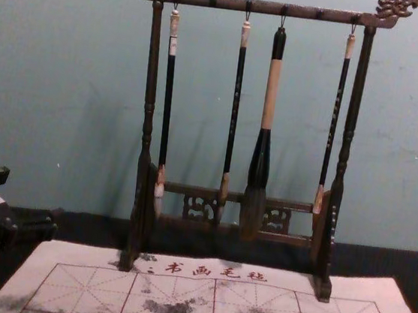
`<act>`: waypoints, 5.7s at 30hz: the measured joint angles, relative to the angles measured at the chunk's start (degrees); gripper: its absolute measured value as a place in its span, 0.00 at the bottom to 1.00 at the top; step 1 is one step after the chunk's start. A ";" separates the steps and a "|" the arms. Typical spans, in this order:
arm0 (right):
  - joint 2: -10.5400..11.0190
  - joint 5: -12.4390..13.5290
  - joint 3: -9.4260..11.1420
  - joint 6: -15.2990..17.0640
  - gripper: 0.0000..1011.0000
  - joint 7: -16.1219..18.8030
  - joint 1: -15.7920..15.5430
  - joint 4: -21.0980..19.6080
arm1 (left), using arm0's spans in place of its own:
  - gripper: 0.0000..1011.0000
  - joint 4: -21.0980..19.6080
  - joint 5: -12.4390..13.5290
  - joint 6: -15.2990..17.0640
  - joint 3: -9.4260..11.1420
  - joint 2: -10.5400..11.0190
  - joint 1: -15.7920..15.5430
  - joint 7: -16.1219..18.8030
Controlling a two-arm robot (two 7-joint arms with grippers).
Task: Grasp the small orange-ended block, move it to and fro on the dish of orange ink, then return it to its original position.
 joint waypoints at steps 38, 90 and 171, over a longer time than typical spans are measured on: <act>0.00 0.00 0.00 0.00 0.99 0.00 0.00 0.00 | 0.99 0.00 0.00 0.00 0.00 0.00 0.00 0.00; 9.23 0.98 0.45 -2.91 0.99 17.88 -12.29 -12.89 | 0.99 0.00 0.00 0.00 0.00 0.00 0.00 0.00; -6.28 -8.07 -1.11 -0.67 0.75 27.46 -1.10 0.16 | 0.99 0.00 0.00 0.00 0.00 0.00 0.00 0.00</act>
